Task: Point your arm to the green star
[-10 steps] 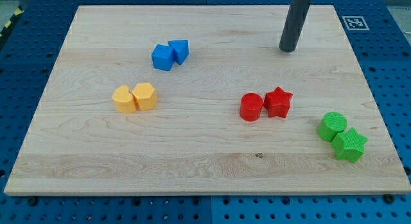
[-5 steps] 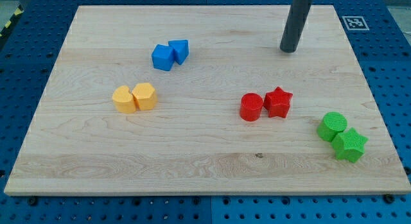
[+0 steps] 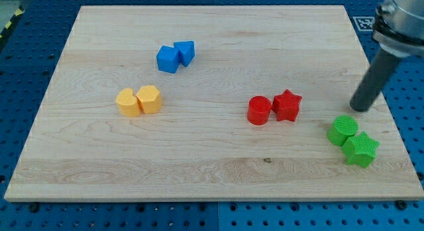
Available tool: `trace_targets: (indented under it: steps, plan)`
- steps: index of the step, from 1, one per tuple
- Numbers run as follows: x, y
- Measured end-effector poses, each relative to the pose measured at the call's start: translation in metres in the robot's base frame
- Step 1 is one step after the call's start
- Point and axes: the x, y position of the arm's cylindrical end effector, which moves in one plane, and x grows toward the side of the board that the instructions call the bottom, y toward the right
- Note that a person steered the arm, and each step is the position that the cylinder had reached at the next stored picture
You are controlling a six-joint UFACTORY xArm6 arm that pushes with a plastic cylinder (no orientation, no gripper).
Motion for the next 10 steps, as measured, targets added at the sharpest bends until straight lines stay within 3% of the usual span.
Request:
trace_targets:
  steps: [1, 7, 10]
  plan:
    - [0.034, 0.009]
    - [0.082, 0.029]
    - [0.106, 0.005]
